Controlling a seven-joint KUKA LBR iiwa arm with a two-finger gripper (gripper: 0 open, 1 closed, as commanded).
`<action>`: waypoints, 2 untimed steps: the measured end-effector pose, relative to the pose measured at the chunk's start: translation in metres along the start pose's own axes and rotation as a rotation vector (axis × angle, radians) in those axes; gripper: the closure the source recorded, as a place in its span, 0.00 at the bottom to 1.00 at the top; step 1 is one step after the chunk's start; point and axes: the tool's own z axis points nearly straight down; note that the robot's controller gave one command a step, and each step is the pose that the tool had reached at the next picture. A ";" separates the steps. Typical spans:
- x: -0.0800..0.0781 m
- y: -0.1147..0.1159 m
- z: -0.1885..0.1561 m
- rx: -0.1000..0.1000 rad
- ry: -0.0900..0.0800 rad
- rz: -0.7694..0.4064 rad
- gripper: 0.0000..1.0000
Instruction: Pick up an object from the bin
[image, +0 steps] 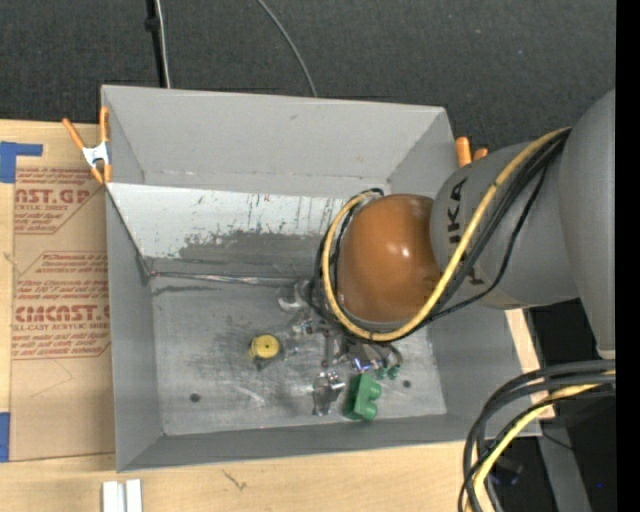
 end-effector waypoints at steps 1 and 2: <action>0.013 -0.082 0.005 0.000 -0.003 0.050 0.00; 0.032 -0.088 0.030 -0.007 -0.014 0.133 0.00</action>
Offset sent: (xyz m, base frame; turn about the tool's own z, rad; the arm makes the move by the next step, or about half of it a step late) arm 0.0082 -0.0774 -0.0038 0.0420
